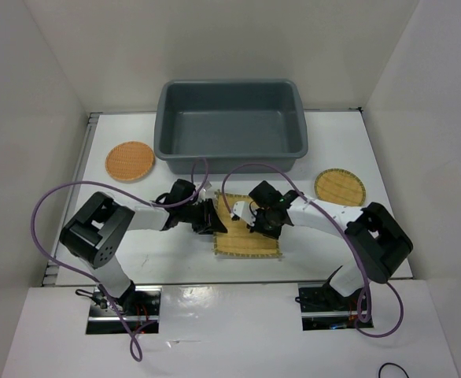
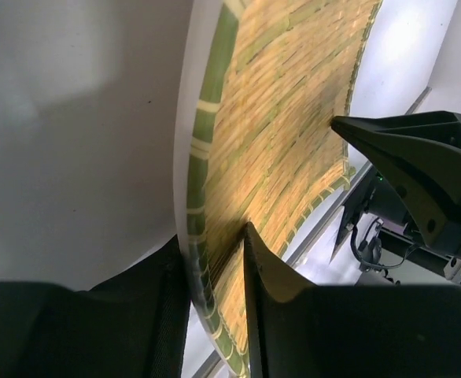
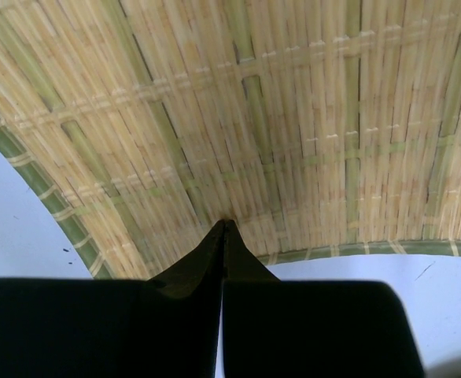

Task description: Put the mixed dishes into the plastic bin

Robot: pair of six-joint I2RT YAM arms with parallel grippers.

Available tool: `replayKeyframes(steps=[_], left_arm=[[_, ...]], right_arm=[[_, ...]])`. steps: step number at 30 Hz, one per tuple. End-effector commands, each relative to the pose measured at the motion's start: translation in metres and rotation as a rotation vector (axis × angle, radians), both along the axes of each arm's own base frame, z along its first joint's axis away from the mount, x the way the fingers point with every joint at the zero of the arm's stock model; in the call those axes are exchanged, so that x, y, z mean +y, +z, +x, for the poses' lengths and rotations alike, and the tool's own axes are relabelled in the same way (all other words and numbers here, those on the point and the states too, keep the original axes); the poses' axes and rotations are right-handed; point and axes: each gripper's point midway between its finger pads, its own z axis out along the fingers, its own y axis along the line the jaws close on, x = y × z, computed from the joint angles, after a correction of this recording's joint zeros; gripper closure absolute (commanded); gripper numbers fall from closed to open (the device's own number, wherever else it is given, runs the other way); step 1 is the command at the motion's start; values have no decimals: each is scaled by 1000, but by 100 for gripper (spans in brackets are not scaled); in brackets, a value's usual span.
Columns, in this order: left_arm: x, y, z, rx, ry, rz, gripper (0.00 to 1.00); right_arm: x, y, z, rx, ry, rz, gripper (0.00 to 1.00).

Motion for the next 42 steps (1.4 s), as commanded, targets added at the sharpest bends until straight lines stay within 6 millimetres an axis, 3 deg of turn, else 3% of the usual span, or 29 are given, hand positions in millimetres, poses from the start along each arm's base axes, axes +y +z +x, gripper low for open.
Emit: replayKeyframes(steps=[1,4,5,7,8,9,10,11,13,14,15,16,18,19,20,24,27,28,29,30,32,33,34,36,38,39,40,41,42], left_arm=[[-22,11,-16,-27,-119,-49,92],[-24,19,-24,0,-158,-46,100],[-27,35,-20,-37,-164,-61,100],[-24,47,-29,-31,-194,-37,100],[-26,74,-24,-92,-204,-60,100],[-21,82,-31,-63,-214,-34,100],[-19,93,-31,-95,-224,-26,100],[-17,118,-30,-132,-222,-55,100],[-12,155,-27,-159,-219,-103,100],[-13,177,-29,-197,-222,-142,100],[-11,191,-28,-209,-218,-164,100],[-10,203,-27,-220,-212,-181,100],[-9,236,-20,-256,-203,-239,100],[-6,247,-11,-289,-183,-249,100],[-7,273,-8,-323,-192,-300,100],[-3,304,19,-353,-186,-364,100],[1,336,51,-400,-161,-399,100],[1,333,66,-378,-149,-400,100],[10,356,85,-437,-118,-411,100],[12,363,96,-443,-112,-420,100],[14,353,135,-408,-79,-405,100],[18,380,150,-490,-74,-418,100],[12,357,176,-431,-64,-405,100],[9,346,216,-434,-60,-388,100],[6,329,236,-399,-66,-362,100],[0,285,261,-324,-60,-341,100],[0,315,264,-403,-76,-348,100],[-6,265,292,-331,-51,-329,100],[-8,260,300,-343,-45,-341,100]], right_arm=[[9,-12,0,9,1,40,100],[-1,-1,1,17,-39,37,100],[-4,6,2,23,-55,52,100],[2,50,15,-44,-77,137,100],[-2,78,29,-91,-152,187,100],[-6,125,38,-204,-189,296,100],[-13,156,45,-283,-244,369,100],[-23,191,62,-415,-341,455,97],[-41,248,58,-620,-407,561,68],[-54,250,60,-683,-463,527,32],[-62,249,60,-702,-515,513,13],[-72,245,61,-722,-584,488,4],[-110,236,69,-814,-826,405,1],[-117,236,69,-839,-853,393,1],[-121,228,68,-843,-875,382,1],[-133,231,72,-881,-974,410,1],[-157,230,74,-939,-1041,338,1],[-165,227,74,-964,-1067,301,1],[-168,227,74,-977,-1073,286,1],[-170,222,73,-976,-1078,270,1],[-179,226,70,-990,-1102,273,1],[-179,228,69,-993,-1112,289,1],[-185,225,66,-993,-1126,275,1],[-192,219,65,-991,-1147,250,1],[-196,214,63,-990,-1157,239,1],[-197,213,62,-993,-1158,244,1],[-195,212,63,-987,-1149,253,1],[-196,214,62,-990,-1153,264,1],[-196,212,63,-990,-1153,264,1]])
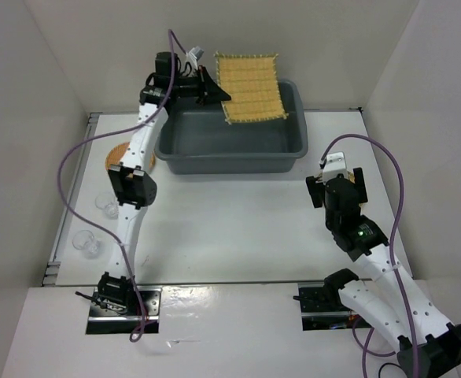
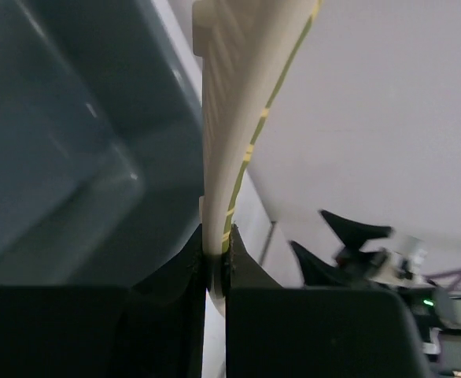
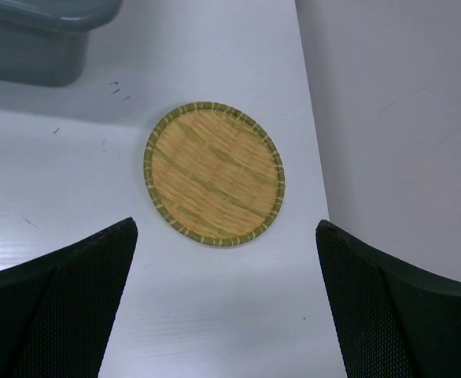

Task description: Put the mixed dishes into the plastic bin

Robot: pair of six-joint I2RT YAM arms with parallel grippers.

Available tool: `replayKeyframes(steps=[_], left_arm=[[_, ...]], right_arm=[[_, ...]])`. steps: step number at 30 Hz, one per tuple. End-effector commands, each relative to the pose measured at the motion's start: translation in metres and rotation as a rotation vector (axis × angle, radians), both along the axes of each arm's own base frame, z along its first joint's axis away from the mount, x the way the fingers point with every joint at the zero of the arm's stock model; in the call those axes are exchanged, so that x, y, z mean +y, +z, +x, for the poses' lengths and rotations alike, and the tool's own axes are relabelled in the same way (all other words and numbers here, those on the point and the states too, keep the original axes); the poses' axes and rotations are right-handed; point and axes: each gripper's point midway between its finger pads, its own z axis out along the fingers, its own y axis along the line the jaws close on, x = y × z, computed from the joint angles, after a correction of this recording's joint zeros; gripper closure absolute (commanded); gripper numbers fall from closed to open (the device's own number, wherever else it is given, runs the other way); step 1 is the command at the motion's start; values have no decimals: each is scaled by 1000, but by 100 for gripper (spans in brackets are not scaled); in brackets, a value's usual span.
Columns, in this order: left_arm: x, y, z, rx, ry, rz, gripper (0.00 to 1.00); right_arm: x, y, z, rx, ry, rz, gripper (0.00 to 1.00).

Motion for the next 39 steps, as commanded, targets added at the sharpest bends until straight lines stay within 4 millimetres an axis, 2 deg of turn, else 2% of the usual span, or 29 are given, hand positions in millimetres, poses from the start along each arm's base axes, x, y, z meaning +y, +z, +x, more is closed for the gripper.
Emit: replayKeyframes(steps=[1,2,3,5,7,8,11,14,18,19,21,22,26,27,29,30,31,34,35,37,38,39], left_arm=[[-16,-30,4,99,-96,-71,100],[-19,-47,13,130,-90,-85,100],[-19,-46,21,86,-60,-85,100],[-20,-78,31,145,-47,-76,100],[-22,-90,36,166,-51,-89,100],[-18,-105,41,189,-40,-86,100],[-20,-120,50,206,-24,-100,100],[-21,-135,55,237,-18,-111,100],[-27,-157,50,294,-41,-107,100],[-28,-165,48,309,-56,-108,94],[-27,-174,47,334,-55,-99,92],[-27,-177,45,356,-53,-95,86],[-26,-183,40,369,-67,-75,75],[-25,-185,39,368,-69,-70,65],[-25,-186,39,378,-68,-68,57],[-25,-187,38,389,-67,-66,41],[-25,-187,38,389,-67,-66,0],[-18,-181,44,376,-24,-52,0],[-17,-166,44,355,-14,-52,0],[-6,-156,53,326,49,-28,0],[8,-138,58,306,89,-29,0],[16,-134,62,290,123,-9,0]], right_arm=[[-1,10,3,-67,-18,41,1],[-1,10,3,-67,-18,41,1],[-1,10,3,-67,-18,41,1],[-4,12,2,-76,-27,45,1],[-4,12,2,-76,-27,45,1],[-4,14,3,-84,-27,48,1],[-2,9,3,-75,-19,48,1],[-3,9,3,-72,-16,39,1],[-1,7,5,-62,-7,39,1],[-1,7,5,-62,-7,39,1],[-1,7,5,-62,-7,39,1],[-1,7,5,-62,-7,39,1],[-1,7,5,-62,-7,39,1],[0,9,6,-71,-7,42,1],[0,9,6,-71,-7,42,1],[0,7,7,-62,-7,39,1],[0,7,7,-62,-7,39,1],[0,3,7,-48,-10,41,1],[1,2,7,-50,-14,50,1],[-2,2,6,-34,-23,44,1],[-5,5,8,-41,-47,50,1],[-5,12,9,-42,-47,51,1]])
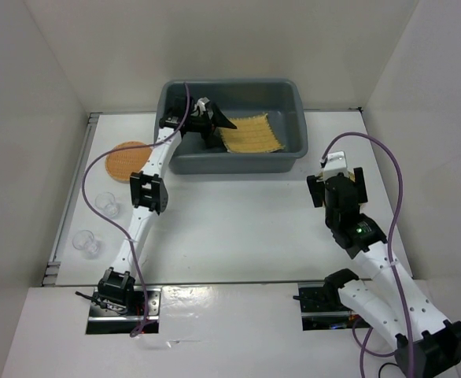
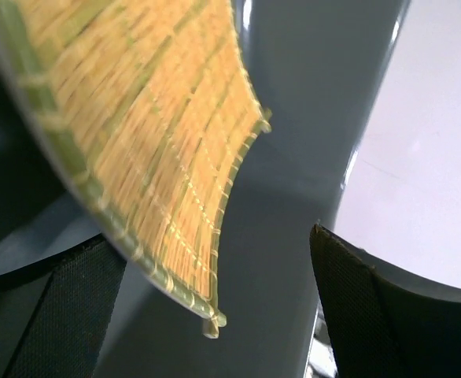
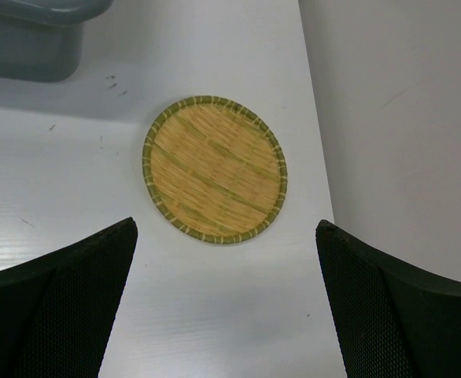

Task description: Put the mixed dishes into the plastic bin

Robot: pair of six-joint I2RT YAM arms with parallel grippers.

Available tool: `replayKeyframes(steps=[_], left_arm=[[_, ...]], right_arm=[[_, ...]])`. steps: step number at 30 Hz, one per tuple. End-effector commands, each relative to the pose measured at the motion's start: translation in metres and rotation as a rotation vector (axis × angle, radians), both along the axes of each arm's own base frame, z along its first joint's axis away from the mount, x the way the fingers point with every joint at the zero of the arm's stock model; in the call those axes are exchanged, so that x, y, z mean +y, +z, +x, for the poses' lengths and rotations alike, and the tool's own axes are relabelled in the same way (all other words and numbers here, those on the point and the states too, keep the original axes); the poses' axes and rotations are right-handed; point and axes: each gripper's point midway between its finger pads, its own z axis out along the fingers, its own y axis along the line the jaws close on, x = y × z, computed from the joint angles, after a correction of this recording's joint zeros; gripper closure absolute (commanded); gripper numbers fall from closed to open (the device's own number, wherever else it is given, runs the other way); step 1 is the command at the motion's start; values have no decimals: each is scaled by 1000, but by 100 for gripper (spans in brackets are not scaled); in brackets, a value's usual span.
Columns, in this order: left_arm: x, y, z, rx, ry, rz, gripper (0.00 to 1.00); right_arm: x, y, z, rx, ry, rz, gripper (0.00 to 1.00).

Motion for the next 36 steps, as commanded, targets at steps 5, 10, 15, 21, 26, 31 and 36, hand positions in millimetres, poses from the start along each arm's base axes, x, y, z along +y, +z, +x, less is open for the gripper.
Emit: replayKeyframes(steps=[5,10,15,21,26,31,36], left_arm=[[65,88,11,-142,149,110,0],[87,75,-2,-99,228,340,0],[105,87,-23,-148,306,624,0],[101,161,-57,-348,365,818,0],[82,209,-84,-452,377,812,0],[62,201,-110,-432,279,845,0],[43,193,-128,-417,214,856,0]], right_arm=[[-14,45,7,9,-69,-6,1],[-45,36,5,179,-132,-37,1],[-92,-11,3,446,-167,59,1],[-96,-81,22,629,-75,163,1],[-142,-122,25,715,-101,439,1],[-143,-151,28,747,-47,581,1],[-131,-168,34,748,27,709,1]])
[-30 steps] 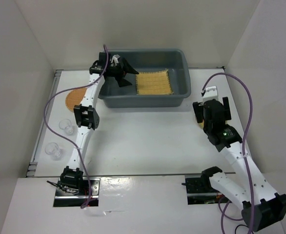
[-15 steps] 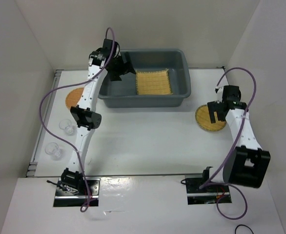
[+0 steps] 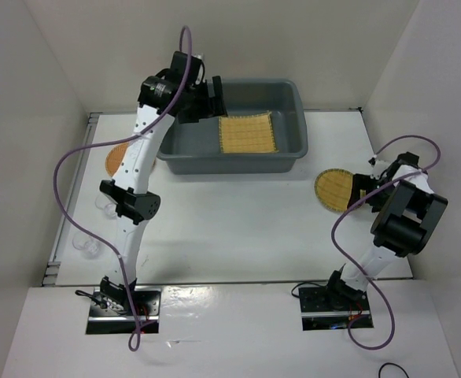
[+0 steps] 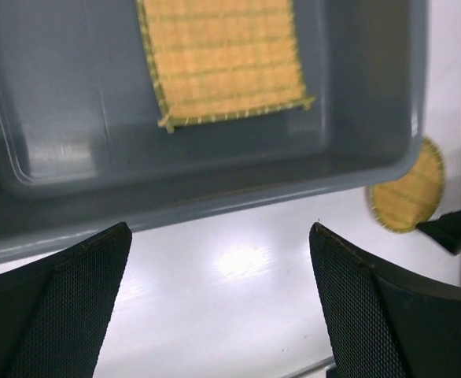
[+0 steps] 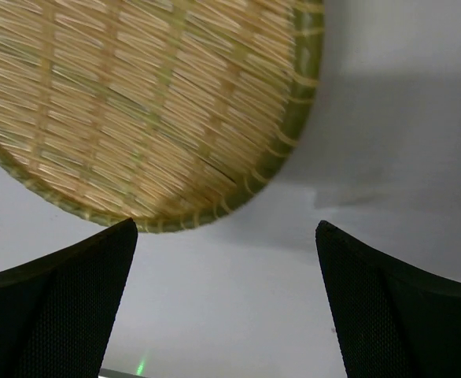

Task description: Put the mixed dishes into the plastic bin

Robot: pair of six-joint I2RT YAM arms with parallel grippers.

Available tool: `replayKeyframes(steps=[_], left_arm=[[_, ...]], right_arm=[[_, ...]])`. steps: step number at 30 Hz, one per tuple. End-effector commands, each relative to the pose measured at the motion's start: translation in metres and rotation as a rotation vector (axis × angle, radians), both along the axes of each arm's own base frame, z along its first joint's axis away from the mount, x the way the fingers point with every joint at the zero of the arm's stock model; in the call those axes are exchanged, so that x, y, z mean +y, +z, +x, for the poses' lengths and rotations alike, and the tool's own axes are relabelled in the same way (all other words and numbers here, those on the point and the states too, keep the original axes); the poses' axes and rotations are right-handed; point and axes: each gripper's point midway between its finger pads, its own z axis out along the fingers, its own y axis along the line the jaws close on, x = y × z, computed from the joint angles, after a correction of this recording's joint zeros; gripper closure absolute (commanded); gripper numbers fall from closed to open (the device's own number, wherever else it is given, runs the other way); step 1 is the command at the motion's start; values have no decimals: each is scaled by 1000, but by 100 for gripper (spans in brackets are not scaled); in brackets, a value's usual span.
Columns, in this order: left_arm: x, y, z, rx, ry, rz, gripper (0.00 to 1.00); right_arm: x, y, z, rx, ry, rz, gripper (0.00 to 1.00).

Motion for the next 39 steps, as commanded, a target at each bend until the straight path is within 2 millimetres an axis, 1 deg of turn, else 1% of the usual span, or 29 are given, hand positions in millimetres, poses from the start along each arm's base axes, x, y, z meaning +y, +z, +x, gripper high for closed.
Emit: replayKeyframes(steps=[1,3,4,5,6,7,8,10,11,12,13,14,17,18,19,20,21,23,24,25,28,31,32,33,34,35,36,38,39], left_arm=[[-9,-13,-14,39,-38,54,0],[-22,-18,-21,52,-65,61,0],[-21,-19,-23,57,-66,64,0],[-25,-22,-25,67,-75,69,0],[-24,-29,-26,84,-75,78,0],[-23,-27,-28,85,-75,78,0],[-23,-30,-28,93,-75,82,0],[-23,-34,-28,102,-75,87,0],[-22,-29,-30,94,-75,83,0],[-22,-33,-30,104,-75,87,0],[-22,-33,-30,104,-75,87,0],[-22,-33,-30,107,-69,82,0],[-22,-33,-30,107,-69,82,0],[-27,-35,-33,118,-71,79,0],[-27,-35,-33,118,-71,79,0],[-27,-35,-33,118,-71,79,0],[-27,-35,-33,118,-71,79,0],[-27,-38,-33,129,-64,78,0],[-27,-38,-33,129,-64,78,0],[-27,-41,-33,137,-64,82,0],[-30,-40,-38,140,-67,77,0],[-32,-39,-41,137,-68,87,0],[-29,-35,-41,125,-61,88,0],[-29,-37,-42,133,-61,93,0],[-31,-32,-45,121,-64,94,0],[-29,-33,-44,117,-57,101,0],[-28,-31,-46,120,-50,95,0],[-26,-27,-46,108,-42,97,0],[-30,-27,-48,108,-51,97,0]], right_arm=[[9,3,19,-77,33,140,1],[8,-12,16,-56,6,216,1],[12,-13,20,-72,12,268,1],[11,-22,20,-63,5,311,1],[16,-25,19,-50,3,352,1],[16,-24,25,-70,-4,392,1],[18,-35,22,-56,-9,433,1],[25,-35,25,-54,-13,496,1],[25,-37,27,-60,-5,506,1],[30,-44,23,-39,-6,539,4],[33,-43,23,-34,-2,567,6],[37,-49,20,-21,7,590,7],[43,-57,16,-4,12,628,14],[49,-62,13,22,13,648,16],[51,-64,13,22,10,668,22],[53,-66,13,23,6,684,26],[58,-70,9,44,-4,715,35],[61,-74,9,48,-9,737,50],[63,-78,7,62,-14,748,59],[63,-77,8,56,-15,755,76],[62,-80,6,60,-27,762,100],[55,-59,5,35,-39,747,100],[54,-51,5,25,-28,740,100],[49,-42,7,-4,-7,718,100],[41,-22,11,-47,-2,682,100],[41,-9,10,-55,11,675,100],[33,2,9,-83,12,656,100],[24,39,11,-139,22,619,100],[17,54,11,-186,17,615,100]])
